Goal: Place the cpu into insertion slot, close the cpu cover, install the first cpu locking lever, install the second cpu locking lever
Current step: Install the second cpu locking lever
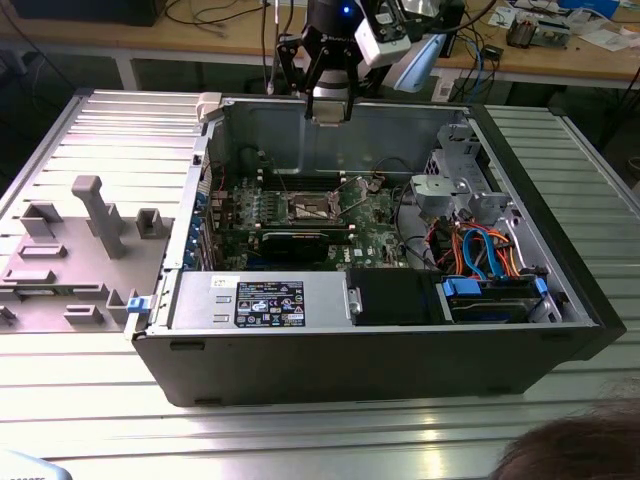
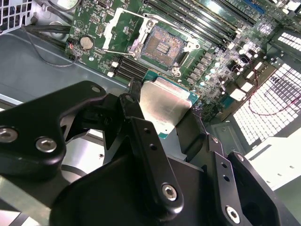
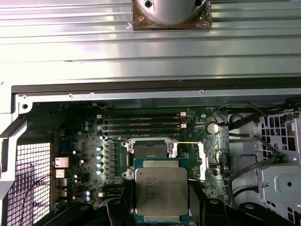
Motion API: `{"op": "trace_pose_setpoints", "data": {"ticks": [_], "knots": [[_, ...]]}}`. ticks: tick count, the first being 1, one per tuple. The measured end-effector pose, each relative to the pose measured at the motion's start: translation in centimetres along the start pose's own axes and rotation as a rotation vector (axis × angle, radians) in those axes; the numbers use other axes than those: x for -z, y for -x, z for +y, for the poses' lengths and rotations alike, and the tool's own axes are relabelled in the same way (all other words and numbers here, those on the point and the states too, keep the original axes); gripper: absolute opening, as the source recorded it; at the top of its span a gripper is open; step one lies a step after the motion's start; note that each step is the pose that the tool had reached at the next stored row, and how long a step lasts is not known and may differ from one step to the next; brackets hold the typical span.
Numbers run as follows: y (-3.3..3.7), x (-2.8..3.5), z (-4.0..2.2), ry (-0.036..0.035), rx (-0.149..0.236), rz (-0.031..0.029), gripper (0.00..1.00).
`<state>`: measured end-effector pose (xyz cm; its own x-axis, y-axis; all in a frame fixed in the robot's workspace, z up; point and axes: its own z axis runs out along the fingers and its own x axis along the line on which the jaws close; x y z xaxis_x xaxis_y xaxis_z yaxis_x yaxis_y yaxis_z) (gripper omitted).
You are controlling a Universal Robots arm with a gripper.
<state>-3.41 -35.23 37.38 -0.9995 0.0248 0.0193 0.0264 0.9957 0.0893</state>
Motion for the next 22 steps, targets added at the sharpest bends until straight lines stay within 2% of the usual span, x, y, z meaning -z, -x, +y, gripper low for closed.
{"op": "trace_pose_setpoints", "data": {"ticks": [19,22], "knots": [[0.01,-0.38,-0.03,0.0,0.0,0.0,0.55],[0.01,-0.7,-0.06,0.0,0.0,0.0,0.55]]}}
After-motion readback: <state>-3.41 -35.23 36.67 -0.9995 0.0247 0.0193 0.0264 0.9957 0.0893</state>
